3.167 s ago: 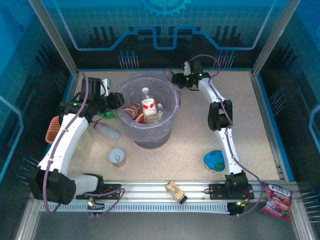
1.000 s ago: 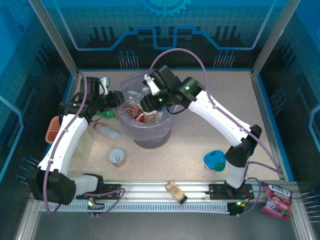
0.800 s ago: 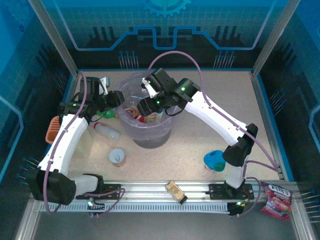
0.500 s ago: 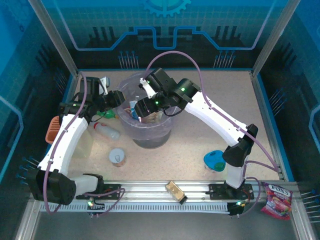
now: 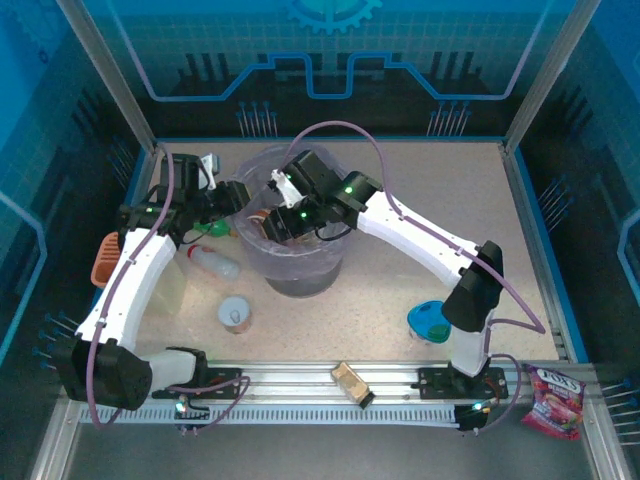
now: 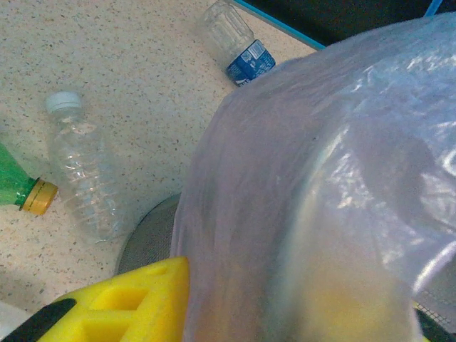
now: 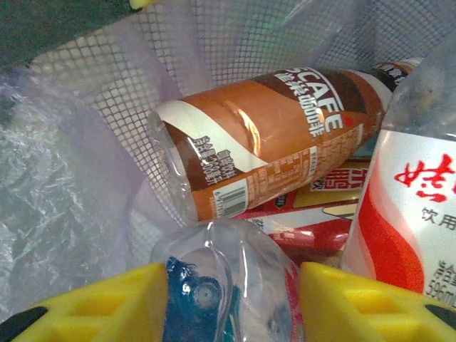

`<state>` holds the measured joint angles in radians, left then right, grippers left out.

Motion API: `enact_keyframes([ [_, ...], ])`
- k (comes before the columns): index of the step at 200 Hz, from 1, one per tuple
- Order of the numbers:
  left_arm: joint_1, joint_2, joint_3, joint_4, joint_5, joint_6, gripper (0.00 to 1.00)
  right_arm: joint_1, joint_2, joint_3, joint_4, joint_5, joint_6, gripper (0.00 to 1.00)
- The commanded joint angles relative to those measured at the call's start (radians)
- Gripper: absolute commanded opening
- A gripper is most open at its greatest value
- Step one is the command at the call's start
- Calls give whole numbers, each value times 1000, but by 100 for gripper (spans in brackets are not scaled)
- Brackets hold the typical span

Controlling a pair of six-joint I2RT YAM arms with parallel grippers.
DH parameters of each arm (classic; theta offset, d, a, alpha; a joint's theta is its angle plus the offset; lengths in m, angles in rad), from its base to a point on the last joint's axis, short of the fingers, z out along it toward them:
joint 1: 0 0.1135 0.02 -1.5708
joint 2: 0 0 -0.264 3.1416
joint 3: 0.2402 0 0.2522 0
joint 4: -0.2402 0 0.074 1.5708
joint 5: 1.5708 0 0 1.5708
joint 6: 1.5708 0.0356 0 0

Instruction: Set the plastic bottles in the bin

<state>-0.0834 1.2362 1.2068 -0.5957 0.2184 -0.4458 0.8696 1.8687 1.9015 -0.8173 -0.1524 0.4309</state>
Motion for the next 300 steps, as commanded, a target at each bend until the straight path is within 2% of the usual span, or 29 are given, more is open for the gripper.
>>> enact_keyframes([
  [1,-1,-11,-6,0,-1,-3,37,-4,-16,-6,37,-26,11,51],
  [28,0,-11,-6,2,-4,-2,37,-18,-58,31,30,-36,0,54],
  [79,-1,-6,-6,1,-1,-1,37,-112,-162,49,59,-11,-2,68],
  [150,-2,-6,3,-6,2,2,37,-396,-304,-163,159,57,76,76],
  [170,-2,-4,4,-3,10,0,38,-473,-307,-268,212,122,87,83],
  [188,-3,-2,2,-4,18,1,37,-514,-259,-303,209,159,87,85],
  [217,-2,-6,0,-18,8,16,37,-521,-134,-293,207,169,118,88],
  [232,-1,-9,0,-18,7,17,37,-517,-57,-265,200,178,168,93],
  [273,-3,-7,0,-16,15,16,37,-497,150,-147,166,164,256,95],
  [300,-2,-7,0,-16,11,19,37,-490,230,-103,185,143,276,94],
])
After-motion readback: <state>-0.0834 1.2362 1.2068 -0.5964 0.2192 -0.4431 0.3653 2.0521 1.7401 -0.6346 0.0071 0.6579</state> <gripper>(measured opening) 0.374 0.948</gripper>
